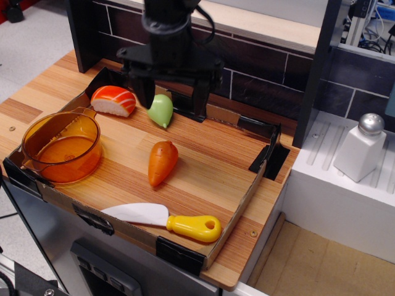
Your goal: Put carrot in pot
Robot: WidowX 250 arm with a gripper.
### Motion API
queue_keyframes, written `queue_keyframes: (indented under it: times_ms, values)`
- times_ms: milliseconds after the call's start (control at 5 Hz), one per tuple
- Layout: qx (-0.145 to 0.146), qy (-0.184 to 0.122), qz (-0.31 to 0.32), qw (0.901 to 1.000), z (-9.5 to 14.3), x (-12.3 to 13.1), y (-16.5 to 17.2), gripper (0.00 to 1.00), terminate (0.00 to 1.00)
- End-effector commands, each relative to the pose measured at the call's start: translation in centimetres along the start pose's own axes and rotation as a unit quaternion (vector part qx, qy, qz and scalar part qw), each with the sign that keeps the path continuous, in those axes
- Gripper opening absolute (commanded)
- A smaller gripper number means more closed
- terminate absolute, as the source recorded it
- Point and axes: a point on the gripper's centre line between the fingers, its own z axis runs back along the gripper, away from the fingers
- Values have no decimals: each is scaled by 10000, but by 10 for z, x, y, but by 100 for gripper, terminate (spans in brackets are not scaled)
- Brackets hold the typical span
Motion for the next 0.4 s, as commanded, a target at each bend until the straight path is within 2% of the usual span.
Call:
queue_keyframes:
  times_ms: [0,200]
  values:
    - [176,181,-135,9996,-17,-6,11,100,0]
    - [413,366,-185,9983,-40,-12,10,100,0]
